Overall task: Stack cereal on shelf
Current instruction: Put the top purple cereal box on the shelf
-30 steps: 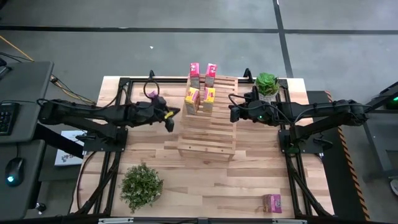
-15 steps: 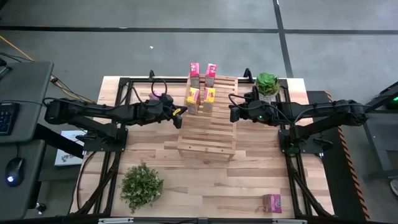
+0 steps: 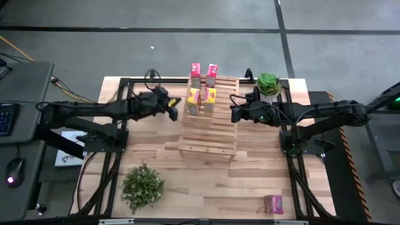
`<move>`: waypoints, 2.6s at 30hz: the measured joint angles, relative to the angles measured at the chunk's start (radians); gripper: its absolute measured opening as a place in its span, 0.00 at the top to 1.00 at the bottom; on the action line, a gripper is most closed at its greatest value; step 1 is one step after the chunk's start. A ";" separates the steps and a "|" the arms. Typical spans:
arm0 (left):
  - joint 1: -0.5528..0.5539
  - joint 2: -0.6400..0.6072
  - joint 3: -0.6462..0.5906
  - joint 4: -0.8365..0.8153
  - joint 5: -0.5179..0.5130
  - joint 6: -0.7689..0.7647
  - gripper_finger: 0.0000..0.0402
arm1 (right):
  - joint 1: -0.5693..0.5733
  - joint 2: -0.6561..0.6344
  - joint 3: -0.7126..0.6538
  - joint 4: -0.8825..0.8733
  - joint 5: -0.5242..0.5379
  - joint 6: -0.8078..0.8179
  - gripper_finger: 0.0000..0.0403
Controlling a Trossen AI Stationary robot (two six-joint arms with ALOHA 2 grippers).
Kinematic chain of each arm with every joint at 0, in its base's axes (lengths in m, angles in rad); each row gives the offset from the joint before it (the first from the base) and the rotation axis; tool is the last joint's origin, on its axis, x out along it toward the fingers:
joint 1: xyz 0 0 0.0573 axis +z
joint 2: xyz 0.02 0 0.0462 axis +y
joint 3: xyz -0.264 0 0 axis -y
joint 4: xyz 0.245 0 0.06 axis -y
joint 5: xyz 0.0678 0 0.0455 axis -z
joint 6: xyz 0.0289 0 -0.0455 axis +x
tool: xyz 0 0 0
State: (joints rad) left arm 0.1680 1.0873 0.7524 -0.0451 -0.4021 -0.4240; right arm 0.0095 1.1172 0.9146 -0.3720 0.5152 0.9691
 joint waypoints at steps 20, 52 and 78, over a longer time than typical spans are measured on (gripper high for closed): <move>0.434 0.060 0.490 -0.863 0.258 0.621 0.51 | 0.000 0.000 0.000 -0.005 -0.001 0.025 1.00; 0.353 0.425 0.488 -1.112 0.093 1.346 0.30 | 0.000 0.000 0.000 -0.006 -0.014 -0.008 1.00; 0.369 0.475 0.452 -1.065 0.088 1.486 0.30 | 0.008 0.000 0.000 -0.006 -0.023 0.049 1.00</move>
State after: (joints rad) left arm 0.5367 1.5620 1.2045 -1.1096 -0.3138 1.0622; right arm 0.0179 1.1172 0.9146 -0.3779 0.4923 1.0186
